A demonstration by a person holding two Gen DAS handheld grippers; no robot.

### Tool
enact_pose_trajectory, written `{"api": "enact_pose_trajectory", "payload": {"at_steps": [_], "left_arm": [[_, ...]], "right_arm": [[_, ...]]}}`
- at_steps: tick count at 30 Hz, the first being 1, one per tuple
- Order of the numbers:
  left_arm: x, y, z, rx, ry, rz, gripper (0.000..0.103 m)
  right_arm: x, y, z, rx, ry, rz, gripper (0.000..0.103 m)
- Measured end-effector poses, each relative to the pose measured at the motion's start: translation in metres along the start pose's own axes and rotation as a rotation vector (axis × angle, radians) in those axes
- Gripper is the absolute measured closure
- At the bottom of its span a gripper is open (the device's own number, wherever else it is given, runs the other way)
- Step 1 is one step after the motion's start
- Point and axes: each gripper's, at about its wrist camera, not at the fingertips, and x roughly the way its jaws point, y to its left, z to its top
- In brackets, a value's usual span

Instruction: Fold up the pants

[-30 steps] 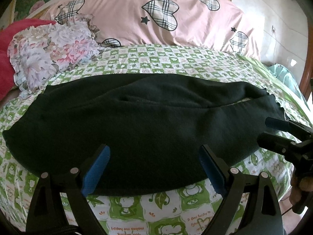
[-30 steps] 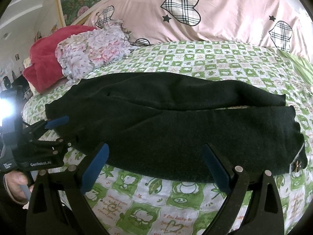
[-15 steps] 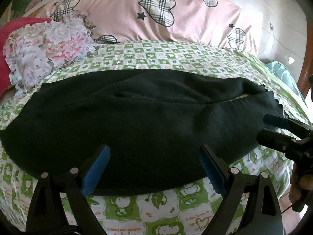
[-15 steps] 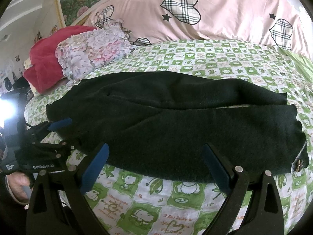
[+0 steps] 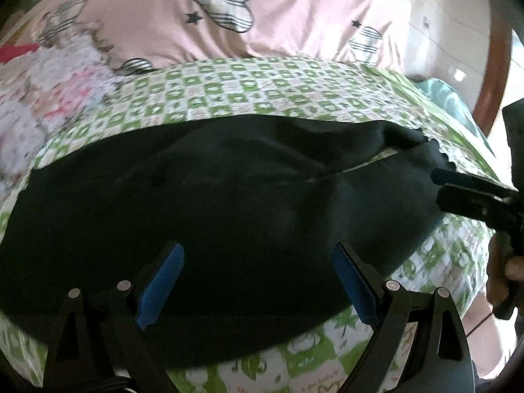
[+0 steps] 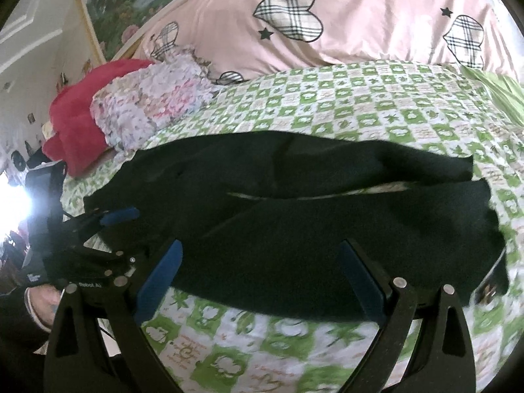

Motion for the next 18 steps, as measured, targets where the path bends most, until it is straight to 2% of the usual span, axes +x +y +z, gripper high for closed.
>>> {"api": "enact_pose_trajectory", "payload": {"at_steps": [6, 18], "left_arm": [[0.016, 0.001, 0.040, 0.062, 0.041, -0.104, 0.010], [0.073, -0.011, 0.118, 0.274, 0.102, -0.163, 0.010]], "right_arm": [[-0.009, -0.037, 0.029, 0.065, 0.010, -0.003, 0.007], [-0.005, -0.137, 0.083, 0.262, 0.097, -0.042, 0.007]]}}
